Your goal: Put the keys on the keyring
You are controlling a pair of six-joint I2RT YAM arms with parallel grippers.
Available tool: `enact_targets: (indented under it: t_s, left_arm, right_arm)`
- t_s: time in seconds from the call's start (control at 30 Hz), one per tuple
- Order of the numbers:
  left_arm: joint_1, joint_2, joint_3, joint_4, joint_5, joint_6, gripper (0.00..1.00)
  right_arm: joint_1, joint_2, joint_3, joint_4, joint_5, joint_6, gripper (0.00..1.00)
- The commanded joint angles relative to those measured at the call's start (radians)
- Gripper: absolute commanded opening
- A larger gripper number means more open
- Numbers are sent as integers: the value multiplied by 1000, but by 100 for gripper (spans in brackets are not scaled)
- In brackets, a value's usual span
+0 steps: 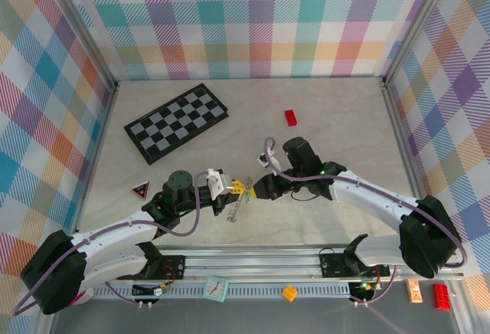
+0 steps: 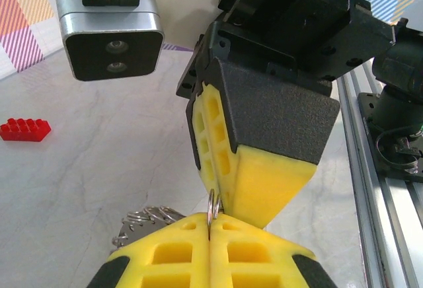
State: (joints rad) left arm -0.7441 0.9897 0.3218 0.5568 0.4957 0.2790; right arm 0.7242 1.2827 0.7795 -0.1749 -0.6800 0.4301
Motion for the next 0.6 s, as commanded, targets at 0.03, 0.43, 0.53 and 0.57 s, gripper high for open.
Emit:
enact_targets:
  t_s: [0.03,0.43,0.53,0.57]
  left_arm:
    - [-7,-16,-5,106,25,-15,0]
    - [-7,56,-11,216,72,-70,0]
    - [-8,75,-4,229,95,-76,0]
    - [-7,84,-1,236,102,-80,0]
  right_arm:
    - [-11,-67,-3,-7,35,-57,29]
    - [-13,-323,-183,237,107,-659,45]
    - [-13,-284,-144,200,78,-713,44]
    - [-13,-263,-134,195,69,-722,43]
